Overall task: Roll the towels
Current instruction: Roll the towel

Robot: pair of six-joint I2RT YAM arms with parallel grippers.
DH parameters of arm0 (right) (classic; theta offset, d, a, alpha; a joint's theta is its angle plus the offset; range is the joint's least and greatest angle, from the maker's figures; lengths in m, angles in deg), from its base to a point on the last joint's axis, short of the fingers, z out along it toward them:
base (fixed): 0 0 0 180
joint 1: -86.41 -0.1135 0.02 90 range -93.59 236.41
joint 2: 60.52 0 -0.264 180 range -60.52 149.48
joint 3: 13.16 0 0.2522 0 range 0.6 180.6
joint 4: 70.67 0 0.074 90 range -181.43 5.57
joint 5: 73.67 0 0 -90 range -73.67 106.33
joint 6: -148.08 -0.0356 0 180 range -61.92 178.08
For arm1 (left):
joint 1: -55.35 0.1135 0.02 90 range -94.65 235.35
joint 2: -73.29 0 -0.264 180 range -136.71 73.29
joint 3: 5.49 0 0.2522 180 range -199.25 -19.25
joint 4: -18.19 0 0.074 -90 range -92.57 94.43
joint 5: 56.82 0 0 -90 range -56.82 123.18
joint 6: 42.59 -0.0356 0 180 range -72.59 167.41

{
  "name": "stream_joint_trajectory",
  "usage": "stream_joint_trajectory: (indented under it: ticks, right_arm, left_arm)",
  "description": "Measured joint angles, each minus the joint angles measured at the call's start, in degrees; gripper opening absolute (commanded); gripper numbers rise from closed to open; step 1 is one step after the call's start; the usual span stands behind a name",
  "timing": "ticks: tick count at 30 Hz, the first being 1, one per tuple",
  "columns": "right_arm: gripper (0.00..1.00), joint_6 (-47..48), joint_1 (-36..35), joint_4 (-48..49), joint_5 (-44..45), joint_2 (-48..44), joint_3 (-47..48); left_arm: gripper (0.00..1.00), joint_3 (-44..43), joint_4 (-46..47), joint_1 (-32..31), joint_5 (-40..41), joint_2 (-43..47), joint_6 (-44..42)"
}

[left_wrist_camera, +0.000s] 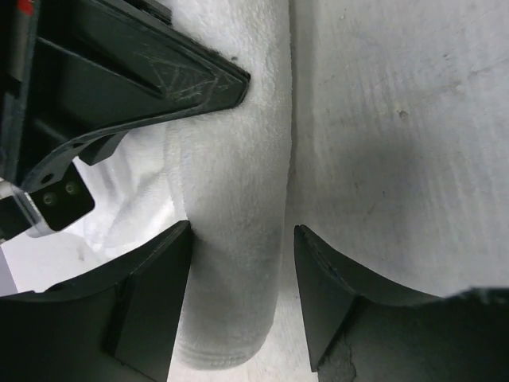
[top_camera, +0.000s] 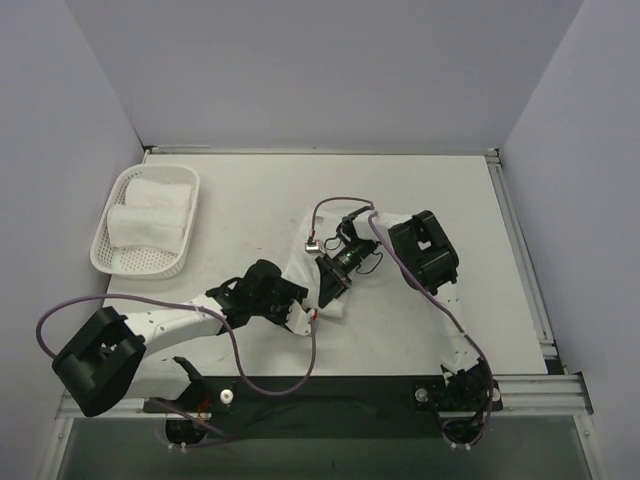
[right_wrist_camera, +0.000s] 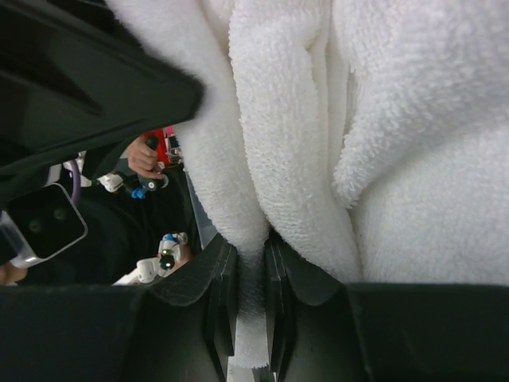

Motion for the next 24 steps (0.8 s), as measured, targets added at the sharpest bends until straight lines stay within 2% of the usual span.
stream_joint_trajectory:
  ticks: [2, 3, 6, 13, 15, 16, 20, 24]
  right_arm:
    - [0.0, 0.3, 0.3, -0.9, -0.5, 0.5, 0.4]
    - [0.0, 0.4, 0.3, -1.2, -0.6, 0.6, 0.4]
    - [0.02, 0.7, 0.6, -1.8, -0.5, 0.6, 0.7]
    - [0.26, -0.2, 1.2, -2.5, 3.3, -0.5, 0.7]
    - [0.32, -1.5, 1.4, -1.4, 5.6, -2.2, 0.6]
    - [0.4, -2.1, 1.6, -0.7, 7.1, -3.4, 0.6]
    - [0.45, -5.3, 2.5, 3.5, 15.3, -9.4, -0.1]
    - [0.47, -7.9, 4.1, 9.0, 23.2, -17.6, -5.8]
  left_arm:
    - [0.58, 0.0, 2.0, 0.0, 0.5, -3.2, -0.7]
    - [0.5, 0.0, 2.6, 0.0, 0.7, -4.5, -0.9]
    - [0.39, -0.7, 2.2, 0.0, 0.3, -6.8, -1.3]
    - [0.14, -10.5, -11.4, 0.6, -4.3, -11.7, 1.8]
    - [0.11, -14.3, -16.0, 1.8, -6.8, -14.4, 2.9]
    - [0.08, -16.4, -18.4, 2.4, -8.0, -15.9, 3.5]
    - [0.01, -24.7, -27.9, 6.2, -13.8, -22.4, 5.3]
    - [0.01, -31.9, -36.9, 10.1, -19.5, -28.3, 5.5]
